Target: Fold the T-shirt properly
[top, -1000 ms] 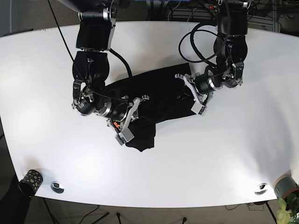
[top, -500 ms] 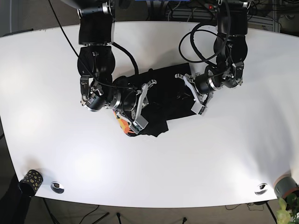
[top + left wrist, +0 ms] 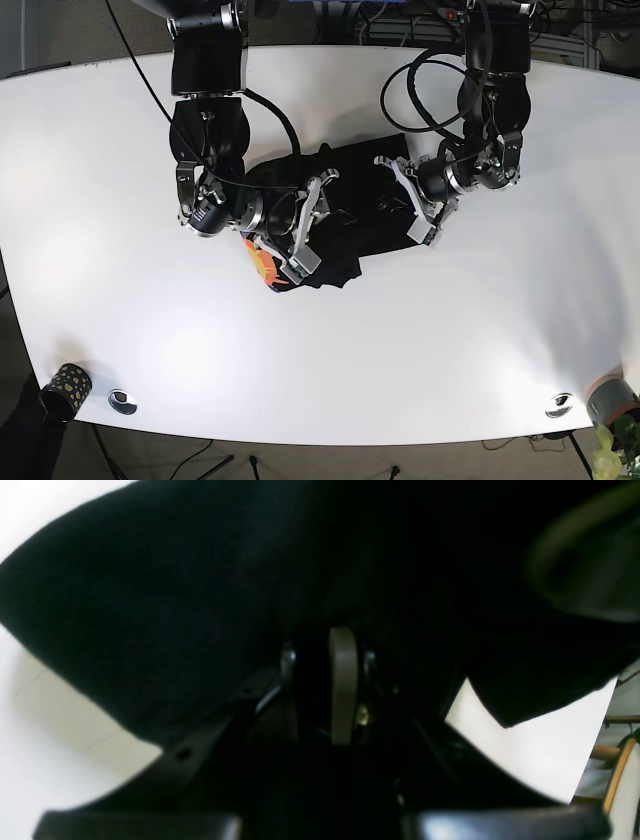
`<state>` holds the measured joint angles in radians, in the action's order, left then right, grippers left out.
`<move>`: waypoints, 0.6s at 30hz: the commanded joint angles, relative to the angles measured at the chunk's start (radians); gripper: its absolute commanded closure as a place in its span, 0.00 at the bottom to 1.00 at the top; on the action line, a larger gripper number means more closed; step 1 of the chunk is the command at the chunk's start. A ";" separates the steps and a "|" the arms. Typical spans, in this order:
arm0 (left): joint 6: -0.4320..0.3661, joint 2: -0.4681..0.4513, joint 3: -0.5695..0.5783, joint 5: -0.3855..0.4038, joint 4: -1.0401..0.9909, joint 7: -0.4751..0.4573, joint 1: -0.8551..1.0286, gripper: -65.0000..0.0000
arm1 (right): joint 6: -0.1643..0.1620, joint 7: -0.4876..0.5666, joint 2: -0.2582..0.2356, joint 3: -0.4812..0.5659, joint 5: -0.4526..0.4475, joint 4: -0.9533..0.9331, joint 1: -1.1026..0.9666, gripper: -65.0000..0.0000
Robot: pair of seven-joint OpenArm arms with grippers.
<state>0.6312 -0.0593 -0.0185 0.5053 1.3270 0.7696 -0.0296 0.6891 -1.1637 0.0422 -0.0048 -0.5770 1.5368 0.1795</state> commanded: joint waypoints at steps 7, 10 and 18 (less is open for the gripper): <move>0.000 -0.007 -0.002 -0.014 0.035 0.021 -0.003 0.89 | 0.009 0.044 0.009 0.002 -0.024 0.017 0.021 0.14; 0.002 -0.009 -0.004 -0.014 0.108 0.020 0.003 0.90 | 0.009 0.044 0.008 0.002 -0.024 0.018 0.021 0.13; 0.067 -0.034 -0.067 -0.014 0.262 0.024 0.043 0.90 | 0.009 0.044 0.006 0.004 -0.024 0.046 -0.018 0.13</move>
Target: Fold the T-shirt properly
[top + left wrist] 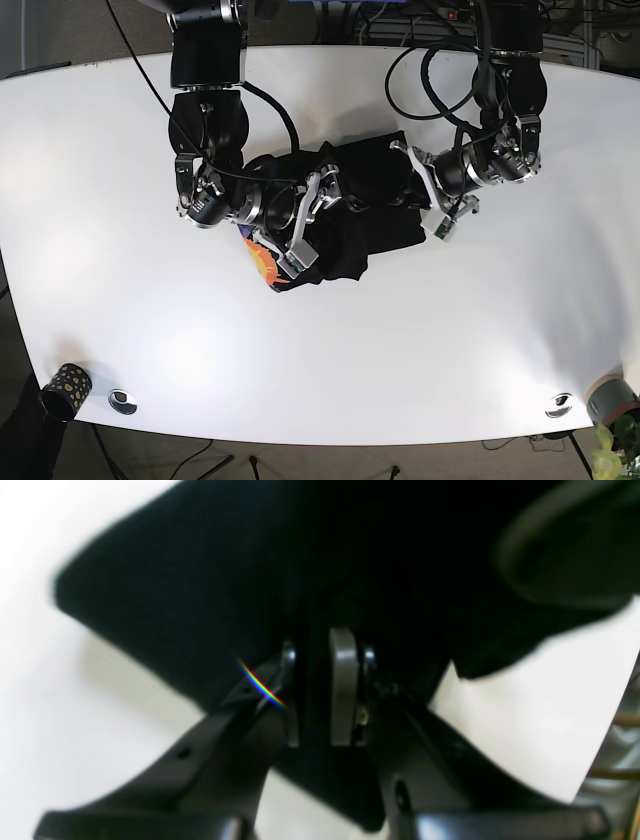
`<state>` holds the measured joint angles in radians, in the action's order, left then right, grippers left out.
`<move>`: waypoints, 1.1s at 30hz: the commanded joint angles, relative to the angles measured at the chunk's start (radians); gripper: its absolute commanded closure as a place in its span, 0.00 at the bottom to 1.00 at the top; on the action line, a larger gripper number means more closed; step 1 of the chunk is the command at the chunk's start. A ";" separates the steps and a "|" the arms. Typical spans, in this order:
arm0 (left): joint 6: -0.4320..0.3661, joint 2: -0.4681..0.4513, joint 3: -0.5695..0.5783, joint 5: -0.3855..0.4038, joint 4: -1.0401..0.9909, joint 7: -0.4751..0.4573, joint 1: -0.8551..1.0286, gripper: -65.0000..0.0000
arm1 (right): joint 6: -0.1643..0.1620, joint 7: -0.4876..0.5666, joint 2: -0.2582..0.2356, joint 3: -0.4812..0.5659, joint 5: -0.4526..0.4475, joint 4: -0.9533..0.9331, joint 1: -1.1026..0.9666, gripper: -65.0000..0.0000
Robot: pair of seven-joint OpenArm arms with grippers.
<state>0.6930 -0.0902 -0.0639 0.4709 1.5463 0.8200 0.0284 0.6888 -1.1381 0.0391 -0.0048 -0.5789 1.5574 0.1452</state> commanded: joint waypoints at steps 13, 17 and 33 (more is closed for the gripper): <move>0.005 -0.225 -0.244 0.018 0.187 0.081 0.064 0.90 | 0.009 0.062 0.077 0.257 0.012 -0.010 -0.002 0.14; 0.005 -0.265 -0.250 0.016 0.187 0.081 0.063 0.90 | 0.009 0.079 0.087 0.280 0.046 -0.007 0.004 0.14; 0.005 -0.153 -0.024 0.013 0.178 0.081 -0.068 0.90 | 0.009 0.077 -0.040 -0.040 0.046 0.097 0.017 0.29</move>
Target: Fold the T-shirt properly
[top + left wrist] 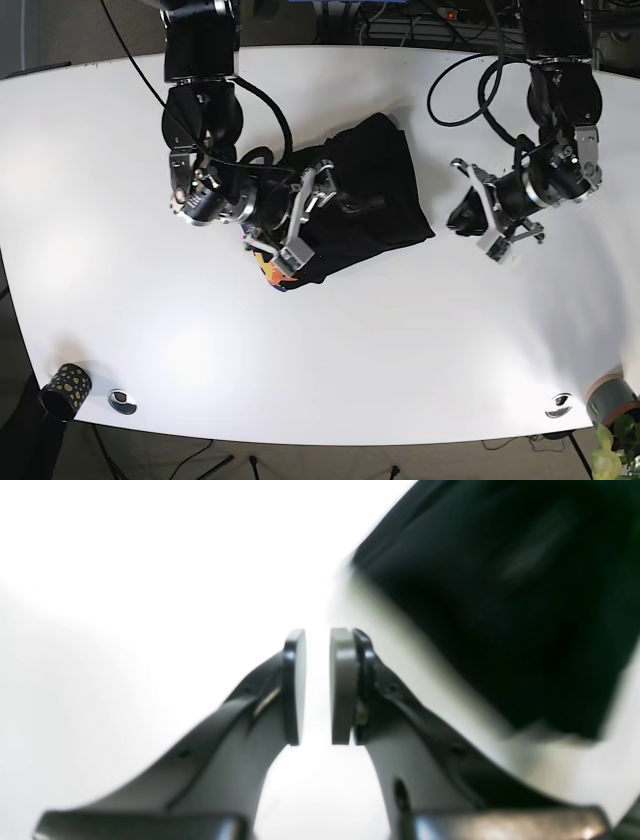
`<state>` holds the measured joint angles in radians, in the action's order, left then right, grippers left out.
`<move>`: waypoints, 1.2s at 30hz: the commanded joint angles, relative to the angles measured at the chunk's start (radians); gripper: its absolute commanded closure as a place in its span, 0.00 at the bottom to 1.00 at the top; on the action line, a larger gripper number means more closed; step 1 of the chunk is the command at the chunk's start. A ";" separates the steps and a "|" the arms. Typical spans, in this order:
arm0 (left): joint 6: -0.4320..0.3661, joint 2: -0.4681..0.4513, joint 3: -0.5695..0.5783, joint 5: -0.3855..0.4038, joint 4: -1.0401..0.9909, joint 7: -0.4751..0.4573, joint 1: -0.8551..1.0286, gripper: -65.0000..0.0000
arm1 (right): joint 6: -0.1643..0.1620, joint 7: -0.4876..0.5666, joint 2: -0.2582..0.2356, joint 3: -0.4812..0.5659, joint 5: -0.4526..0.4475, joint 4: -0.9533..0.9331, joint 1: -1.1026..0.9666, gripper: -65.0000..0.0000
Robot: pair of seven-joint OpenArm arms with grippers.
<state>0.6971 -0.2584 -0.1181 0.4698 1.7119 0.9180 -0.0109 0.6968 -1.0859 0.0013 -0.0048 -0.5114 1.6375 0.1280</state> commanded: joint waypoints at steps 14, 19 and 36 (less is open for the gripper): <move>0.001 0.250 0.321 -0.194 -0.033 -0.015 -0.071 0.90 | 0.001 0.088 -0.103 -0.110 0.030 -0.237 0.249 0.84; 0.001 0.261 0.321 -0.224 -0.052 -0.017 -0.039 0.90 | 0.001 0.200 -0.100 -0.105 0.145 -0.362 0.264 0.84; 0.001 0.170 0.116 -0.219 -0.330 -0.020 -0.162 0.90 | 0.001 0.501 -0.151 -0.105 0.261 -0.593 0.235 0.85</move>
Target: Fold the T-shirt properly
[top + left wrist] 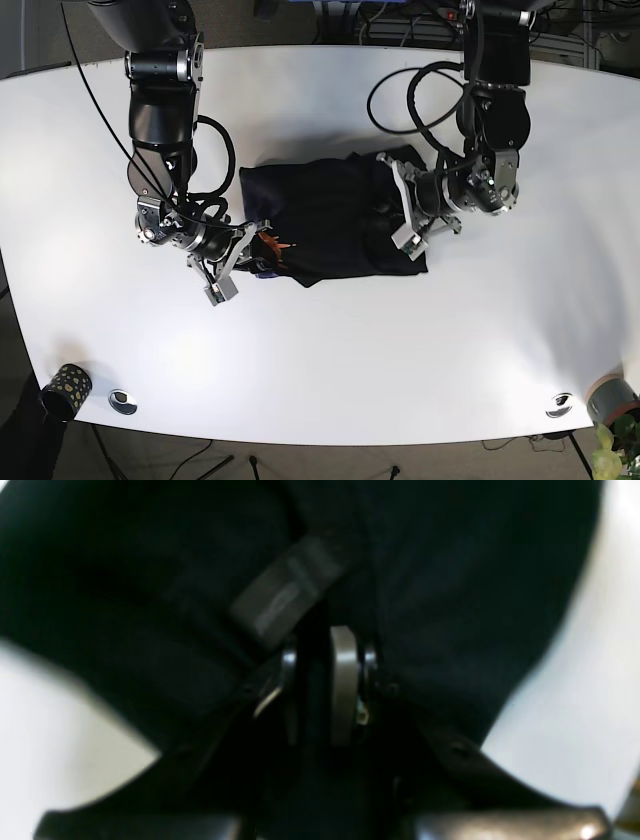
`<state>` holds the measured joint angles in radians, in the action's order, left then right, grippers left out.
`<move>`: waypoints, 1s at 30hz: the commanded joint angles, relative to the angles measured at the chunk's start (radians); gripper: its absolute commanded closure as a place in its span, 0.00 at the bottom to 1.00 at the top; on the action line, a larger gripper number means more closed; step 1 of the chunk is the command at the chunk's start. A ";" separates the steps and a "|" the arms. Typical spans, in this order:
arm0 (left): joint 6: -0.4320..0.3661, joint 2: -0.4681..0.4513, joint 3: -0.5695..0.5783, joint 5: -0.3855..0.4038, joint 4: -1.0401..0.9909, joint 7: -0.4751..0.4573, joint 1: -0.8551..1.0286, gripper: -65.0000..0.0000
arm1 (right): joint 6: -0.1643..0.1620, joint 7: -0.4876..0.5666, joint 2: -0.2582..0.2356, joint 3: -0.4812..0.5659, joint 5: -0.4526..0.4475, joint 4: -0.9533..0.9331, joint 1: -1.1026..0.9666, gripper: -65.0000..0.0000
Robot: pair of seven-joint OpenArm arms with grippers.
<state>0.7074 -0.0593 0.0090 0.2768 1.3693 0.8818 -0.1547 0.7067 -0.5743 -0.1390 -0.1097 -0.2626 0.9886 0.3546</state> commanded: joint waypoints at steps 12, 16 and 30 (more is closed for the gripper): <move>-0.009 -0.058 -0.016 -0.032 0.246 0.020 -0.078 0.90 | -0.009 -0.220 0.011 0.117 0.024 0.525 -0.157 0.85; -0.009 -0.067 -0.016 -0.034 0.296 0.023 -0.072 0.89 | -0.009 -0.275 0.017 0.107 0.024 0.619 -0.167 0.85; -0.009 -0.024 -0.014 -0.030 0.330 0.023 0.065 0.89 | -0.009 -0.172 -0.017 0.049 0.158 0.301 0.034 0.85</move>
<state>0.6975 -0.1104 -0.0059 0.2298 1.6760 0.9279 -0.0788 0.6968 -0.7952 -0.1471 -0.0628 -0.1047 1.3190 0.3557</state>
